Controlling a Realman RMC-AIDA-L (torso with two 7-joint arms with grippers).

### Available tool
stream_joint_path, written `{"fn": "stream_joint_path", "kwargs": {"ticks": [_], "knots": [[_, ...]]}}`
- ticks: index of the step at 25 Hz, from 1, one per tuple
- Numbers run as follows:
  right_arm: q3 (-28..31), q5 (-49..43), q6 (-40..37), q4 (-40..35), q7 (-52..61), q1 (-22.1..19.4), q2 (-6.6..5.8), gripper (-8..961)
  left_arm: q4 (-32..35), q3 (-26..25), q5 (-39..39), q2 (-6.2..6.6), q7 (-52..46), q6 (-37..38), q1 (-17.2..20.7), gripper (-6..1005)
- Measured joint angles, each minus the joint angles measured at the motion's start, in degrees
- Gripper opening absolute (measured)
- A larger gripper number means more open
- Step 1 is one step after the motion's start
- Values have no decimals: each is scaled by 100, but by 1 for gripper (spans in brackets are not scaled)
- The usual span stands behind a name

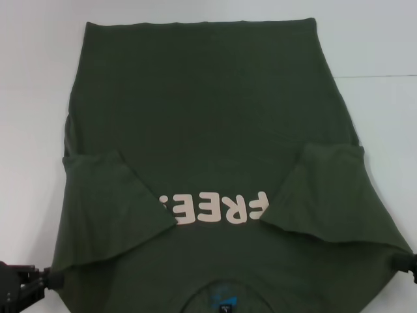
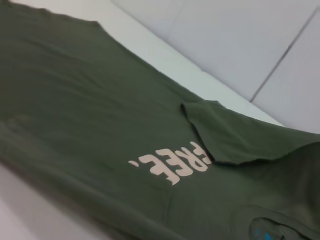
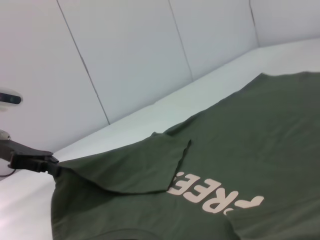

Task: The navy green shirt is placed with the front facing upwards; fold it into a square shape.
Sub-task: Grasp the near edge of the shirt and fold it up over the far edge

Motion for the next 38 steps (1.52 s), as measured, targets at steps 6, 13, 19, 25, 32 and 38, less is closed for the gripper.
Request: {"fn": "stream_joint_path", "kwargs": {"ticks": [6, 13, 19, 25, 32, 38], "knots": [[84, -7, -276, 7, -392, -260, 4, 49, 33, -101, -4, -16, 568, 551, 130, 63], [235, -2, -528, 7, -606, -489, 17, 50, 99, -136, 27, -83, 996, 817, 353, 63], [271, -28, -630, -5, -659, -612, 10, 50, 230, -141, 15, -110, 1138, 978, 541, 63], [285, -9, -780, 5, -812, -720, 24, 50, 290, -140, 30, -106, 1182, 1023, 543, 63], [367, -6, -525, 31, -817, -658, 94, 50, 233, -237, 1, -81, 1178, 866, 434, 63], [427, -13, -209, 167, -787, -477, 103, 50, 27, -529, -17, -63, 1138, 563, 340, 64]]}}
